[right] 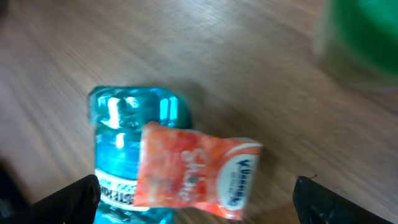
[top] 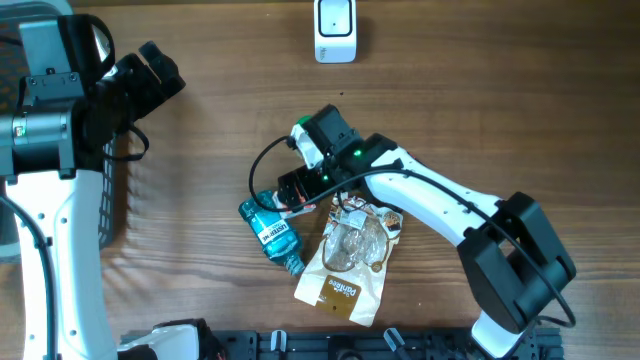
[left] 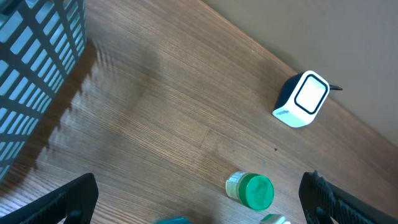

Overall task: Scan the item barcode
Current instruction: 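Grasp the Kleenex pack with the right gripper and move it left, then lift the red Kleenex pack off the table with the right gripper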

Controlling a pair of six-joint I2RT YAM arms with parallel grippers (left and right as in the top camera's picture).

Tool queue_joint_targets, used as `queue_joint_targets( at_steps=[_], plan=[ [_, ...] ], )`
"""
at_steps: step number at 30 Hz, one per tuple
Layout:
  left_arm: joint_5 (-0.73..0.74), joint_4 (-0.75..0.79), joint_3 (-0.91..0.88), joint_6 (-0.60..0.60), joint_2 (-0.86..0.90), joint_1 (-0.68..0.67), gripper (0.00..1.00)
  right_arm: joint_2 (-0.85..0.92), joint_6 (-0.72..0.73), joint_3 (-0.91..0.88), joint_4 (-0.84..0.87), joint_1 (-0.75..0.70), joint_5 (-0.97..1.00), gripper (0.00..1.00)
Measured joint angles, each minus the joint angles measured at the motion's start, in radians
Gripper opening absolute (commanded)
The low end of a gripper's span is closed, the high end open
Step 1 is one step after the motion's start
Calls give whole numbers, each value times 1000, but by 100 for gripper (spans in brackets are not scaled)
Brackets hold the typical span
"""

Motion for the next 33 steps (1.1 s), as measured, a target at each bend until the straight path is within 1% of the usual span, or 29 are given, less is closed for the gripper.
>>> queue_joint_targets(
  at_steps=[4,8,11,19,23,25,27,33],
  plan=[
    [0,0,0,0,0,0,100,10,-15,-3,24,0,-93,100],
    [0,0,0,0,0,0,100,84,-15,-3,31,0,-144,100],
    [0,0,0,0,0,0,100,129,-13,-2,36,-1,-171,100],
    [0,0,0,0,0,0,100,131,-4,-2,33,-2,-182,100],
    [0,0,0,0,0,0,100,130,68,3,-1,-2,-177,100],
    [0,0,0,0,0,0,100,130,149,10,-39,-4,-169,100],
    [0,0,0,0,0,0,100,130,198,11,-51,-4,-168,100],
    [0,0,0,0,0,0,100,130,257,13,-32,-4,-160,100]
  ],
)
